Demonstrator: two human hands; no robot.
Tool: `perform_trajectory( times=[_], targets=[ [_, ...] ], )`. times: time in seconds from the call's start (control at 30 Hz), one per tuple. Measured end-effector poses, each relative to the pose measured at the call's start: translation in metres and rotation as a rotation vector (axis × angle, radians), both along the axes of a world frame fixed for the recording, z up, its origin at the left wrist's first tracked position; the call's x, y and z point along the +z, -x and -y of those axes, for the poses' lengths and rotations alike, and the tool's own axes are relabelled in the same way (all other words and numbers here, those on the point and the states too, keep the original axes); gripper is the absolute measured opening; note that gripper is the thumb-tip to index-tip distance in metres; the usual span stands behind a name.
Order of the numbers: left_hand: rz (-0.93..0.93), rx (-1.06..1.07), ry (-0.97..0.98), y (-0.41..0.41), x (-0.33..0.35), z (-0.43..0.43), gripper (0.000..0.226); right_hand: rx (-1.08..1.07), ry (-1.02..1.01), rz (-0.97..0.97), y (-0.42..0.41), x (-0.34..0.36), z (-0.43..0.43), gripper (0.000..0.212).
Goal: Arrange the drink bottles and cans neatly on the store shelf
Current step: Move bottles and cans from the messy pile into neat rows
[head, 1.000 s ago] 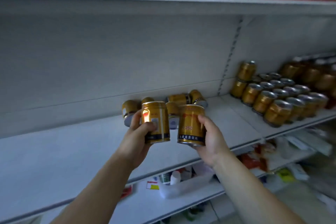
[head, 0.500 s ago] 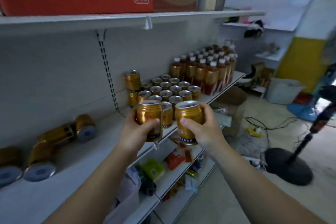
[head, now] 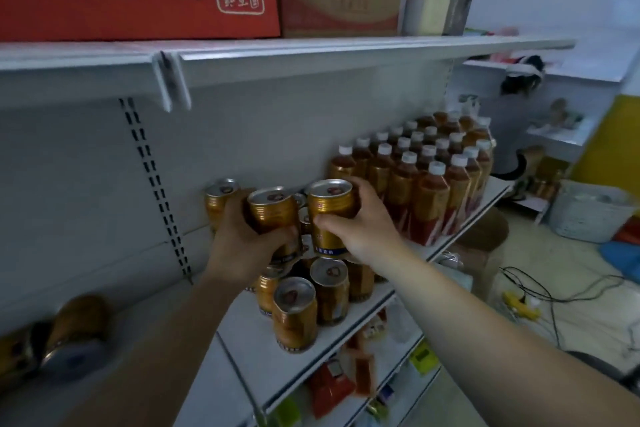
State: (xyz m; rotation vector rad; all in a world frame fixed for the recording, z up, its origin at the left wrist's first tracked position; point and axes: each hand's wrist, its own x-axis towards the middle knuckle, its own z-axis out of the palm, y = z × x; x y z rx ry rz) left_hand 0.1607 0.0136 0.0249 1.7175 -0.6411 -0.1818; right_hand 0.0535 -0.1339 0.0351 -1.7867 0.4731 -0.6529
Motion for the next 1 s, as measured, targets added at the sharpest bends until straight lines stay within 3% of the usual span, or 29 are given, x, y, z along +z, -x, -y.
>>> perform_trajectory(
  times=[0.13, 0.23, 0.4, 0.63, 1.0],
  targets=[
    [0.044, 0.101, -0.058, -0.021, 0.011, 0.012, 0.081, 0.072, -0.005, -0.009, -0.042, 0.001, 0.028, 0.056],
    [0.179, 0.175, -0.187, -0.044, 0.019, 0.020, 0.091, 0.141, 0.013, -0.003, -0.074, 0.002, 0.047, 0.053],
    [0.300, 0.301, -0.321, -0.069, 0.031, 0.041, 0.089, 0.248, 0.040, 0.019, -0.121, -0.006, 0.079, 0.050],
    [0.455, 0.463, -0.782, -0.090, 0.020, 0.064, 0.091, 0.389, 0.028, -0.033, -0.166, -0.030, 0.113, 0.052],
    [0.561, 0.499, -1.044, -0.093, -0.004, 0.083, 0.086, 0.462, 0.056, -0.051, -0.181, -0.044, 0.127, 0.059]
  ],
)
